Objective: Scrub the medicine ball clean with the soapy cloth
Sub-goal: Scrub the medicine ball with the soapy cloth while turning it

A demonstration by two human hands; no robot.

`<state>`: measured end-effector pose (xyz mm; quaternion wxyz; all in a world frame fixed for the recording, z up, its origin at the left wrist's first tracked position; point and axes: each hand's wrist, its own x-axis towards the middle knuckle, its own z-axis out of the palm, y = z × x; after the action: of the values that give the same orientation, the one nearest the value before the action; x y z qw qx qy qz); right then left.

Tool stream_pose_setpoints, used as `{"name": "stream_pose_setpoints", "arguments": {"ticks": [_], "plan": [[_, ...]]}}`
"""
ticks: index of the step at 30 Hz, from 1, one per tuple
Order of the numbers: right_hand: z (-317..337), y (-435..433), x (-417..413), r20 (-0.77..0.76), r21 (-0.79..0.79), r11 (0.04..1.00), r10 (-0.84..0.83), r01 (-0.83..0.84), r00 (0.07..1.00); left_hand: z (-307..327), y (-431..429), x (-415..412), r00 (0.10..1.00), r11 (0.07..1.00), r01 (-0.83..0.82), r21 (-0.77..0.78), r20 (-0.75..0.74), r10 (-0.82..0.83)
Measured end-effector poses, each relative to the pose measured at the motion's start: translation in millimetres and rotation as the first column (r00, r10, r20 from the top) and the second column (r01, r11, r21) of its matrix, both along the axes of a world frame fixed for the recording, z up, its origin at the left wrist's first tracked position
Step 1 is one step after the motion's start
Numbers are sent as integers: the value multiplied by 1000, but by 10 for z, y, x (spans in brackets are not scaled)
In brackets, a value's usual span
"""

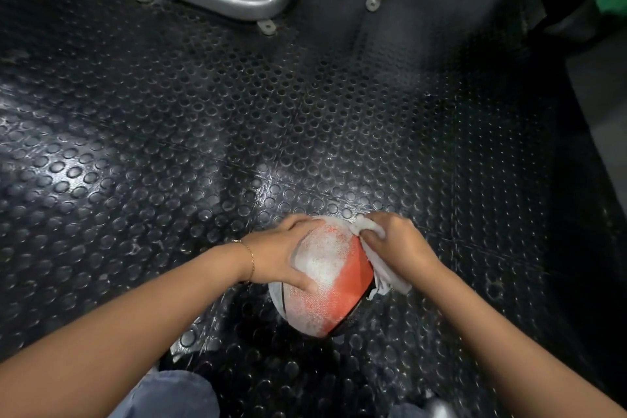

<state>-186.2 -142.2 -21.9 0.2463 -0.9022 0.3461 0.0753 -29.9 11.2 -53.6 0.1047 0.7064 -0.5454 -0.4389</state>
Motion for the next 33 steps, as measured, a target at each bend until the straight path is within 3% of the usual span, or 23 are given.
{"name": "stream_pose_setpoints", "arguments": {"ticks": [6, 10, 15, 20, 25, 30, 33], "plan": [[67, 131, -69, 72, 10, 991, 129, -130, 989, -17, 32, 42, 999, 1000, -19, 0, -36, 19], [10, -52, 41, 10, 54, 998, 18, -18, 1000, -6, 6, 8, 999, 999, -32, 13, -18, 32], [56, 132, -34, 54, 8, 983, 181, -181, 982, 8, 16, 20, 999, 999, -51, 19, -17, 51], [-9, -60, -64, 9, -38, 997, 65, -65, 998, 86, -156, -155, 995, 996, -78, 35, 60, 76], [120, 116, -306, 80, -83, 987, 147, -140, 986, 130, -346, -275, 988, 998, -59, 30, 145, 54], [49, -17, -326, 163, -66, 998, -6, 17, 987, 141, -433, -269, 987, 994, -88, 63, 138, 78], [40, 80, -391, 181, -97, 992, 95, -78, 979, 146, -447, -210, 990, 991, -96, 97, 111, 86]]}}
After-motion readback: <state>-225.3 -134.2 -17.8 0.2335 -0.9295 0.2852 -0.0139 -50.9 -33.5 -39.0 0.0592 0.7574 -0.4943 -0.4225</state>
